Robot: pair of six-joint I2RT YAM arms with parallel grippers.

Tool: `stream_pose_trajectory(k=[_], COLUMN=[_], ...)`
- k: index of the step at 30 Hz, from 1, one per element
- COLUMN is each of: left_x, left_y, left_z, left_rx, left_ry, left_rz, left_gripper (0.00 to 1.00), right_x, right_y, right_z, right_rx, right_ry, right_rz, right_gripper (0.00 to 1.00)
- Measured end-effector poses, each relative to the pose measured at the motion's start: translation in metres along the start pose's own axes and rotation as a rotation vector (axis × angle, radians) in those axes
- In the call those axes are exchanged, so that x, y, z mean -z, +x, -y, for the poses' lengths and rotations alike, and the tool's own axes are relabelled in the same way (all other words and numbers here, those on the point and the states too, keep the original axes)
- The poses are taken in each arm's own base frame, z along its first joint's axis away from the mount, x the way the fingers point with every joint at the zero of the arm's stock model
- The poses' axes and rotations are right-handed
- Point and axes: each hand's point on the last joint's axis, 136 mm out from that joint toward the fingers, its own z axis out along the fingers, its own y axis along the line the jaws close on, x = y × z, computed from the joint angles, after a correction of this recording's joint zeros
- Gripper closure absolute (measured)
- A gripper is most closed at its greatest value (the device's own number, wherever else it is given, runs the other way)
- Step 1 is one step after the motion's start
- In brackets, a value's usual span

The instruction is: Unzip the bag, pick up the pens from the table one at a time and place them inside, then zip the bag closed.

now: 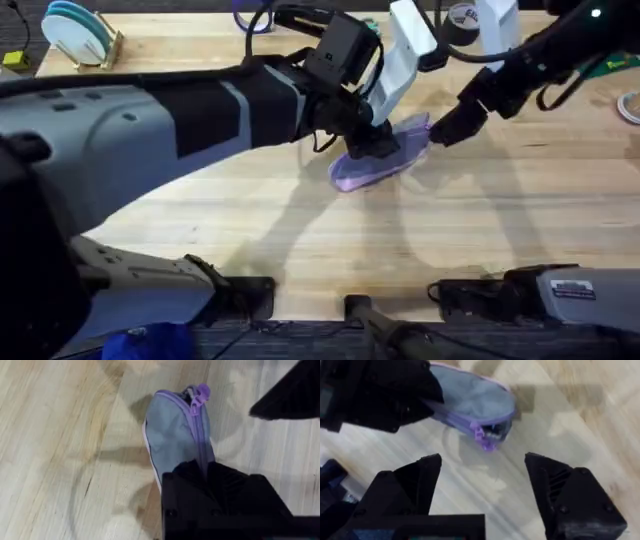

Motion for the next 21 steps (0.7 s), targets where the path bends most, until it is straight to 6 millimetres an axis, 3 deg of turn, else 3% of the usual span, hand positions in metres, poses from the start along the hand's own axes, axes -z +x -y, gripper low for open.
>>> stream_pose_trajectory(k=[12, 21], left_x=[0.000, -0.001], left_y=[0.001, 0.002], left_z=[0.000, 0.000], left_rx=[0.003, 0.009], left_ry=[0.002, 0.004], left_rz=[-0.001, -0.004], left_gripper=[0.960, 0.960], right_x=[-0.034, -0.042], right_y=[0.000, -0.006], right_z=[-0.002, -0.004], right_rx=[0.037, 0.057], right_ry=[-0.079, -0.100], right_rz=[-0.031, -0.022], right_gripper=[0.007, 0.118])
